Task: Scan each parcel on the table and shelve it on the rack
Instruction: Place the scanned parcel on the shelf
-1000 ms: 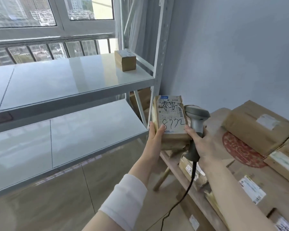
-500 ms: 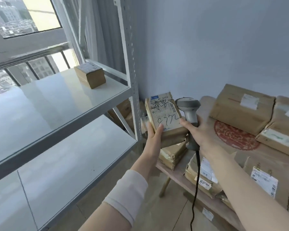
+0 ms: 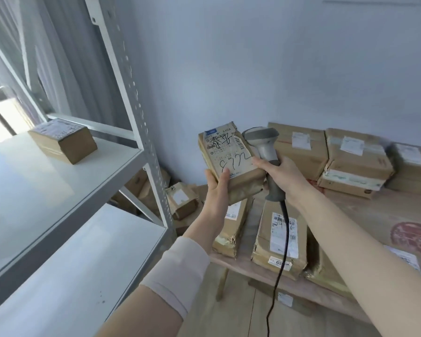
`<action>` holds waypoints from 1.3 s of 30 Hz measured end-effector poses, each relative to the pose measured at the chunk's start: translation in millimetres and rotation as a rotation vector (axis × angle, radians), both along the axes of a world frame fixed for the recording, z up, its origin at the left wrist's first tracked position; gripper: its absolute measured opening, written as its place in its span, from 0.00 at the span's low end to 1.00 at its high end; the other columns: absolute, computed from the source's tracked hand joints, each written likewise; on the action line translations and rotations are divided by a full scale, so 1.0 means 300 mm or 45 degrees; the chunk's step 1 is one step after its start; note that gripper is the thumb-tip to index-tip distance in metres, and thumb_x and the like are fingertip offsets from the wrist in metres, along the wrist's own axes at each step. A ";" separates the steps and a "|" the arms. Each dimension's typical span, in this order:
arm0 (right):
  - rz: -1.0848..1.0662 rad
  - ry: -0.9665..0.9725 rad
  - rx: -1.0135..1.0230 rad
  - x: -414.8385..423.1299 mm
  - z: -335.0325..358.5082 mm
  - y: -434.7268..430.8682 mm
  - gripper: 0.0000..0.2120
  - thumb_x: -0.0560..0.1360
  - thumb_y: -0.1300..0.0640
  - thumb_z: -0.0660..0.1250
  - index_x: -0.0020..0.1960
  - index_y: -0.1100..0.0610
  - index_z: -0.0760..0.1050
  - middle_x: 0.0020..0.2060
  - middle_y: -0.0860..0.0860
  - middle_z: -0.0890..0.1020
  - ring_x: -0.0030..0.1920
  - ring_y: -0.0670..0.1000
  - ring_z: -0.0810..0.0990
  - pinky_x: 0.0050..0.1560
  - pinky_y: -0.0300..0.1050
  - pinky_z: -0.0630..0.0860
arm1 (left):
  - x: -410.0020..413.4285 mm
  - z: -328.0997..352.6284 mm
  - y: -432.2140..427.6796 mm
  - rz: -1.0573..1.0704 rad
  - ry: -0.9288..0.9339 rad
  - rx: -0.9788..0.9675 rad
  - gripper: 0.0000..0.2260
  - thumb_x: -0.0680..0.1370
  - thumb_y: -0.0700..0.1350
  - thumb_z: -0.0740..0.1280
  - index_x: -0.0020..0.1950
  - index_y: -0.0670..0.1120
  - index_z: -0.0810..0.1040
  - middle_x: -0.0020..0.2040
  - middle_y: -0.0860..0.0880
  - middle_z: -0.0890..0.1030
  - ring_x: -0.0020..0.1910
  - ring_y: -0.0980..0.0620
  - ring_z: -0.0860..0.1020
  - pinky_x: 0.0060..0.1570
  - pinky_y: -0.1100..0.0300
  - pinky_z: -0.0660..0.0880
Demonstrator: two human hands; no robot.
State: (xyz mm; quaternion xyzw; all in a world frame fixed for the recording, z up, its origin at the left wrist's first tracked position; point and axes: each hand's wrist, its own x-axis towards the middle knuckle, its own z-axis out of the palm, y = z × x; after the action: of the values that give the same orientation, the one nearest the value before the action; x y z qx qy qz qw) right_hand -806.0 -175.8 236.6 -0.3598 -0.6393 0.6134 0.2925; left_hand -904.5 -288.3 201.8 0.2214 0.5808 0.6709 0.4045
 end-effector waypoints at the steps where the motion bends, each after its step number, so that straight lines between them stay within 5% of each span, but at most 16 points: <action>1: 0.007 -0.002 0.010 -0.006 0.024 0.004 0.12 0.71 0.50 0.73 0.52 0.51 0.77 0.34 0.48 0.81 0.25 0.44 0.78 0.23 0.36 0.71 | -0.005 0.018 0.005 -0.005 0.000 0.013 0.33 0.79 0.59 0.56 0.77 0.55 0.41 0.75 0.54 0.57 0.72 0.51 0.61 0.72 0.50 0.57; 4: 0.052 -0.004 0.042 -0.042 0.105 0.015 0.17 0.71 0.51 0.72 0.58 0.51 0.75 0.39 0.50 0.83 0.28 0.44 0.81 0.24 0.37 0.73 | -0.034 0.070 0.013 -0.006 -0.019 0.061 0.32 0.79 0.59 0.57 0.76 0.55 0.43 0.75 0.50 0.59 0.71 0.48 0.64 0.72 0.46 0.59; 7: 0.093 -0.024 0.090 -0.102 0.170 0.003 0.12 0.71 0.51 0.72 0.53 0.49 0.76 0.38 0.49 0.83 0.29 0.44 0.81 0.25 0.37 0.74 | -0.082 0.117 -0.008 0.023 -0.054 0.077 0.32 0.77 0.61 0.58 0.75 0.57 0.44 0.74 0.47 0.61 0.69 0.45 0.67 0.70 0.44 0.62; 13: 0.203 -0.074 0.095 -0.272 0.209 -0.092 0.10 0.71 0.50 0.72 0.50 0.50 0.75 0.34 0.50 0.78 0.21 0.43 0.74 0.23 0.36 0.71 | -0.220 0.147 -0.110 0.180 -0.011 0.082 0.35 0.79 0.59 0.57 0.76 0.53 0.38 0.73 0.51 0.62 0.62 0.52 0.69 0.56 0.60 0.65; 20: 0.338 -0.101 -0.018 -0.495 0.115 -0.252 0.08 0.72 0.52 0.71 0.49 0.52 0.76 0.31 0.50 0.78 0.21 0.42 0.75 0.22 0.35 0.70 | -0.386 0.078 -0.289 0.414 -0.063 0.058 0.33 0.80 0.55 0.57 0.76 0.52 0.39 0.71 0.49 0.63 0.66 0.50 0.69 0.58 0.60 0.69; 23: 0.435 -0.139 -0.033 -0.600 0.076 -0.298 0.08 0.72 0.49 0.71 0.49 0.49 0.76 0.36 0.51 0.81 0.30 0.47 0.79 0.27 0.39 0.74 | -0.460 0.048 -0.349 0.505 -0.072 0.014 0.32 0.79 0.56 0.57 0.77 0.50 0.44 0.73 0.47 0.62 0.68 0.47 0.67 0.66 0.54 0.67; 26: 0.538 -0.140 -0.054 -0.706 0.043 -0.323 0.09 0.72 0.48 0.70 0.51 0.49 0.76 0.43 0.53 0.83 0.40 0.52 0.81 0.35 0.42 0.78 | -0.530 0.030 -0.395 0.595 -0.058 -0.005 0.30 0.80 0.55 0.57 0.77 0.50 0.47 0.70 0.47 0.66 0.64 0.49 0.70 0.55 0.62 0.72; 29: 0.644 -0.123 -0.093 -0.818 0.007 -0.340 0.10 0.72 0.48 0.71 0.50 0.50 0.76 0.32 0.46 0.81 0.28 0.44 0.79 0.26 0.37 0.73 | -0.601 0.015 -0.428 0.726 -0.046 -0.036 0.30 0.79 0.56 0.58 0.76 0.50 0.48 0.68 0.47 0.69 0.64 0.48 0.70 0.61 0.55 0.71; 32: 0.767 -0.148 -0.084 -0.924 -0.025 -0.366 0.14 0.71 0.46 0.71 0.53 0.51 0.76 0.36 0.50 0.80 0.34 0.50 0.79 0.30 0.42 0.75 | -0.654 -0.002 -0.463 0.887 -0.036 -0.054 0.29 0.79 0.56 0.58 0.76 0.50 0.50 0.69 0.47 0.69 0.65 0.47 0.69 0.65 0.52 0.68; 36: 0.928 -0.189 -0.073 -1.031 -0.060 -0.408 0.16 0.70 0.43 0.70 0.54 0.49 0.74 0.44 0.53 0.82 0.44 0.56 0.80 0.44 0.50 0.79 | -0.707 -0.013 -0.515 1.055 -0.037 -0.136 0.27 0.79 0.55 0.57 0.75 0.48 0.54 0.68 0.46 0.70 0.62 0.47 0.72 0.59 0.54 0.74; 39: 1.009 -0.217 -0.092 -1.090 -0.073 -0.436 0.13 0.71 0.43 0.70 0.50 0.49 0.74 0.39 0.53 0.79 0.36 0.54 0.78 0.32 0.42 0.75 | -0.739 -0.016 -0.549 1.119 -0.070 -0.160 0.28 0.80 0.54 0.58 0.76 0.48 0.51 0.69 0.46 0.69 0.61 0.48 0.73 0.44 0.63 0.78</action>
State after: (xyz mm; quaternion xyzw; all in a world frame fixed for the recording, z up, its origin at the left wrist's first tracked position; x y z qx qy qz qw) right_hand -1133.1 -306.7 214.6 -0.1453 -0.7284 0.6687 -0.0335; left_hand -1126.2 -453.0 197.0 -0.0892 0.6484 0.7481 0.1088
